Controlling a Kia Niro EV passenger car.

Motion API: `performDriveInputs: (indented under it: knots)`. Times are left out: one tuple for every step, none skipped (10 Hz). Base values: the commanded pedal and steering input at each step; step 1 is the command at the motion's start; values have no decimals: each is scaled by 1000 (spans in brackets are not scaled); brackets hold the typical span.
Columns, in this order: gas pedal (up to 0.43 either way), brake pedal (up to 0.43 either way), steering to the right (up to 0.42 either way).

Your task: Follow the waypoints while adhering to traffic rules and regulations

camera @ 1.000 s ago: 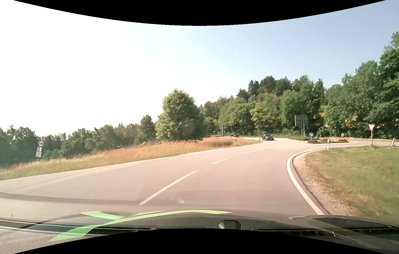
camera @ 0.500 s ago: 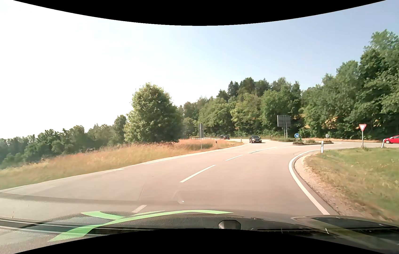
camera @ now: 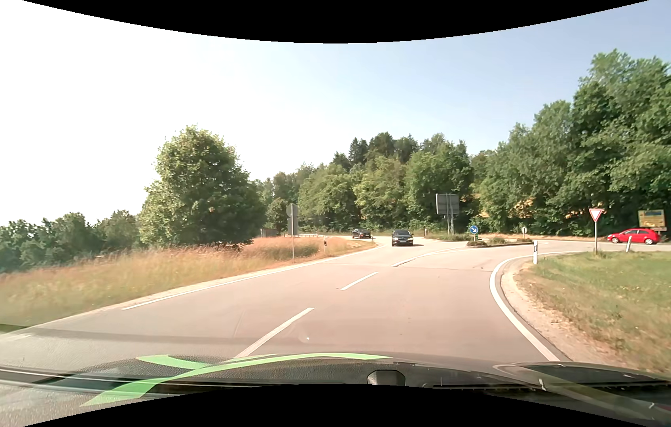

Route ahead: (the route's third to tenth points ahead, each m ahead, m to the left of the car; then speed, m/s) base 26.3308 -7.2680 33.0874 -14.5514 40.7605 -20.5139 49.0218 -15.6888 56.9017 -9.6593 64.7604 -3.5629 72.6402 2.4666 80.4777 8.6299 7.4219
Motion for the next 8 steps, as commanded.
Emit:
performDriveInputs:
  knots:
    - [79,0,116]
    - [67,0,116]
    - [59,0,117]
    - [28,0,117]
    - [8,0,117]
    - [0,0,117]
    - [0,0,115]
    - [0,0,114]
